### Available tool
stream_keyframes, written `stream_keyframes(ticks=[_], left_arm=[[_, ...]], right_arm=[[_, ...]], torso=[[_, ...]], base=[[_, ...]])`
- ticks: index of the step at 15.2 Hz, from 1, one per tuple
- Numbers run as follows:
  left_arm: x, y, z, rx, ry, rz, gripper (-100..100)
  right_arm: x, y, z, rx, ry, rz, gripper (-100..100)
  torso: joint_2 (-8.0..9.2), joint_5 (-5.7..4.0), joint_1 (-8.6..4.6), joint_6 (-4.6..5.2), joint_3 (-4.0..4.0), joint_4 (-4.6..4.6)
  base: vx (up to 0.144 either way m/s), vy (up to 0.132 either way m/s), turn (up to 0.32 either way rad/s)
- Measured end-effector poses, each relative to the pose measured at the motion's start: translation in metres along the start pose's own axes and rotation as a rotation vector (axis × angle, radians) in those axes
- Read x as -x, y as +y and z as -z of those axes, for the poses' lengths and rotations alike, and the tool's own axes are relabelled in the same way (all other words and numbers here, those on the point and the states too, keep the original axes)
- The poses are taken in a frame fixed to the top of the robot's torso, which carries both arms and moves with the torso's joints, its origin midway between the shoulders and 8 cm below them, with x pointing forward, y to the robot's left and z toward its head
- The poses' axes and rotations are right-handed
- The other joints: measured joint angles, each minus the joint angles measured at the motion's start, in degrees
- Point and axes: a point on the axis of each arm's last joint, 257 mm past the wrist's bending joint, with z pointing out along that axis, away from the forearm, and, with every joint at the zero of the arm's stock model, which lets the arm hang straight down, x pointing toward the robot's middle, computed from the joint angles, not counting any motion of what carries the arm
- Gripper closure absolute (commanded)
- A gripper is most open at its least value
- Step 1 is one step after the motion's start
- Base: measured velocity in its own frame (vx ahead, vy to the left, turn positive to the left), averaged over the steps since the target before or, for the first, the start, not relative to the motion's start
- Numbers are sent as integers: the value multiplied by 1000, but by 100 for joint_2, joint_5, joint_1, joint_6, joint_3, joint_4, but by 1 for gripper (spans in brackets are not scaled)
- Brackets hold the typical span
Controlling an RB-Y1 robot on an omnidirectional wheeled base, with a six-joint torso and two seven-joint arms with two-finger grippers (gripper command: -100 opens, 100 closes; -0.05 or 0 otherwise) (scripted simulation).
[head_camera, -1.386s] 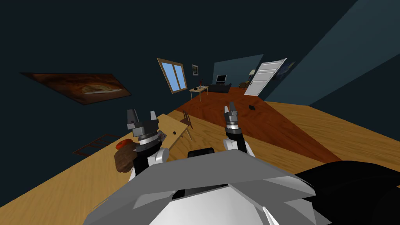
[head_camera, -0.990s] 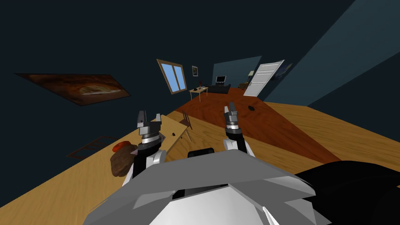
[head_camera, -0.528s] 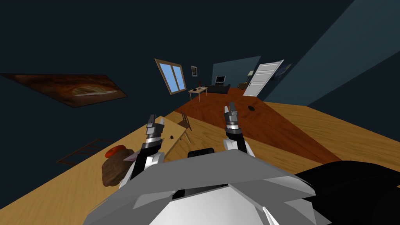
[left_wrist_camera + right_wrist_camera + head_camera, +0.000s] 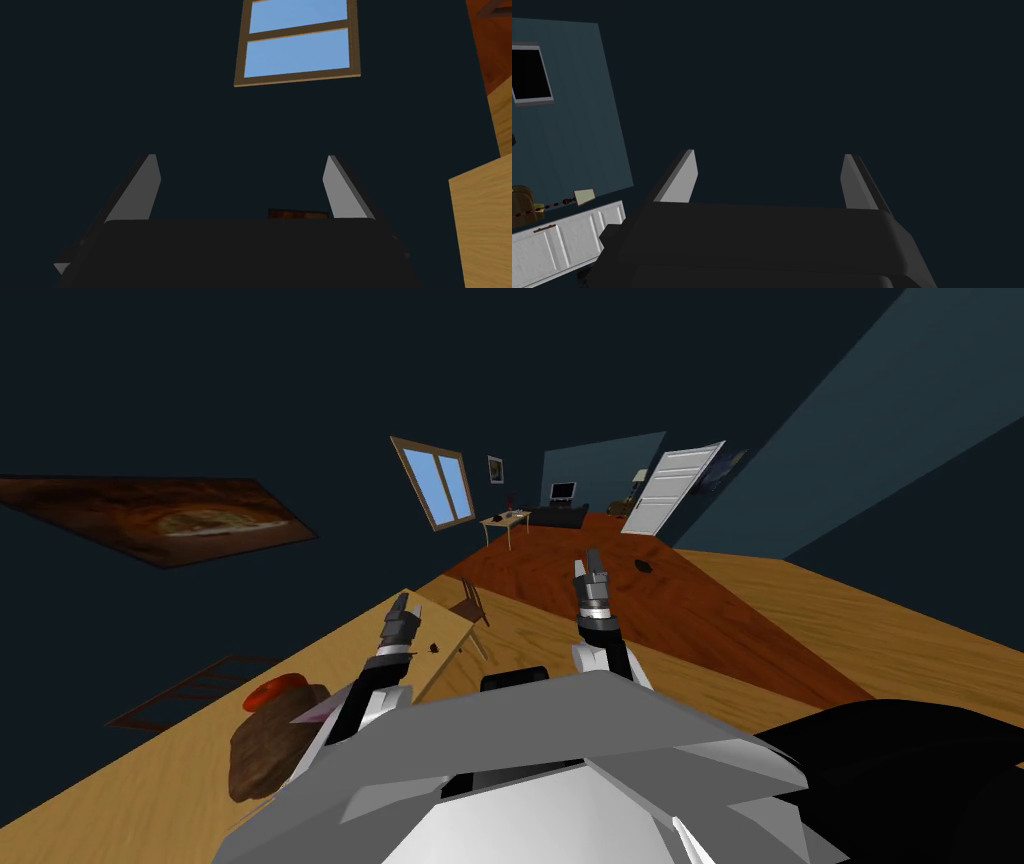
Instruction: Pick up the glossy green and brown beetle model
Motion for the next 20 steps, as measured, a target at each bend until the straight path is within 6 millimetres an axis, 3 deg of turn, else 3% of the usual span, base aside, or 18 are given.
stream_keyframes(ticks=[7, 10, 20], left_arm=[[19, 75, 17, 214, 2, -51, -100], [26, 95, 24, 288, 2, -67, -100], [56, 194, 76, 612, 0, -122, -100]], right_arm=[[0, 0, 0, 0, 0, 0, 0], [0, 0, 0, 0, 0, 0, 0], [0, 0, 0, 0, 0, 0, 0]], torso=[[1, 1, 3, 0, 1, 1], [1, 0, 0, 0, 1, 1], [-6, 1, -1, 0, -3, -1]], base=[[78, -18, -15], [82, -29, -23], [85, -22, -19]])
